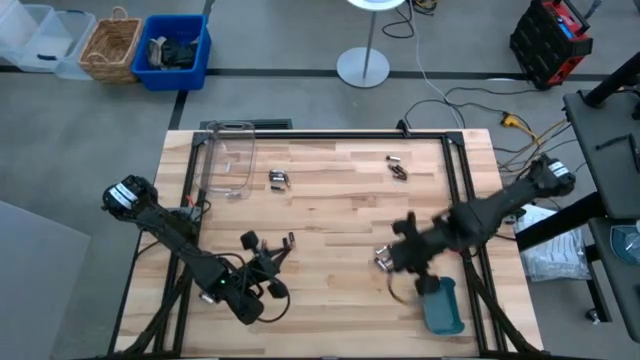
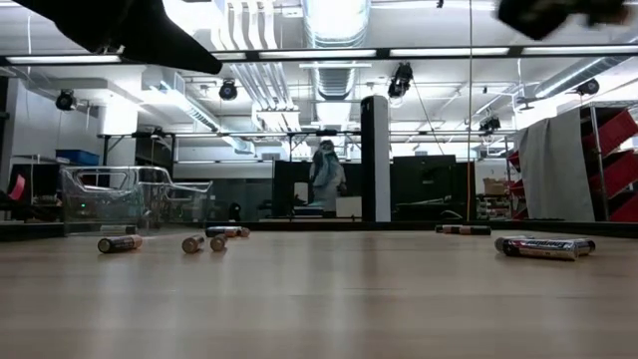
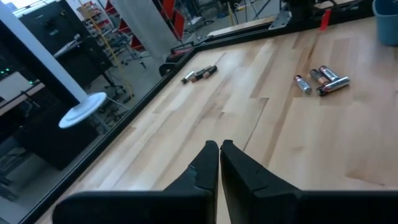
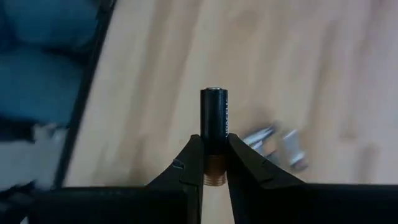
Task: Sort batteries
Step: Put the copper and black battery into the blue bin
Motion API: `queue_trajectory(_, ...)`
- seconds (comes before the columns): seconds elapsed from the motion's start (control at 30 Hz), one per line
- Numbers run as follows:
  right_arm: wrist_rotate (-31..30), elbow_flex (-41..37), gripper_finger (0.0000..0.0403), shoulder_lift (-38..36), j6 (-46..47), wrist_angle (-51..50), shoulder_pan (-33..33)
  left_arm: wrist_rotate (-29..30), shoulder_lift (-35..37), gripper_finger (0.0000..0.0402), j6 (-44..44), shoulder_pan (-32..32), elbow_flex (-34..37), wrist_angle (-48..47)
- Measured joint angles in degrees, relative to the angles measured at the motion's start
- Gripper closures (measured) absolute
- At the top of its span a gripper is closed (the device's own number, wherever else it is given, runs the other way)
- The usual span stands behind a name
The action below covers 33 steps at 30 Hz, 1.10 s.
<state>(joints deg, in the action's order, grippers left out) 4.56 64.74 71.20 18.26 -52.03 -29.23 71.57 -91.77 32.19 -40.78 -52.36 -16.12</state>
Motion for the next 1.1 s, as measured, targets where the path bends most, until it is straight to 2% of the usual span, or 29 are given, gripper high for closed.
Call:
queue_trajectory(0.27, 0.0, -8.8, 0.0368, -0.6, 20.5, 0.0, -17.0, 0.1, 0.0, 0.0402, -2.6, 2.0, 0.0, 0.7)
queue_trajectory(0.4, -0.1, -11.7, 0.0368, -0.6, 32.5, 0.3, -22.6, 0.1, 0.0, 0.0402, -3.2, 2.5, 0.0, 1.1)
queue_trajectory(0.5, -0.3, -13.1, 0.0368, -0.6, 38.1, 0.5, -25.6, 0.1, 0.0, 0.0402, -3.2, 2.8, 0.0, 1.1)
queue_trajectory(0.63, -2.6, -14.2, 0.0368, -0.5, 41.2, 0.6, -28.0, 0.1, 0.0, 0.0402, -3.2, 2.8, 0.0, 1.7)
queue_trajectory(0.87, -3.5, -15.2, 0.0368, -0.5, 41.9, 0.6, -28.3, 0.0, 0.0, 0.0402, -3.2, 2.8, 0.0, 2.1)
queue_trajectory(1.1, -3.6, -15.2, 0.032, -0.5, 41.9, 0.9, -28.3, -0.1, 0.0, 0.0402, -3.2, 2.8, -0.1, 2.5)
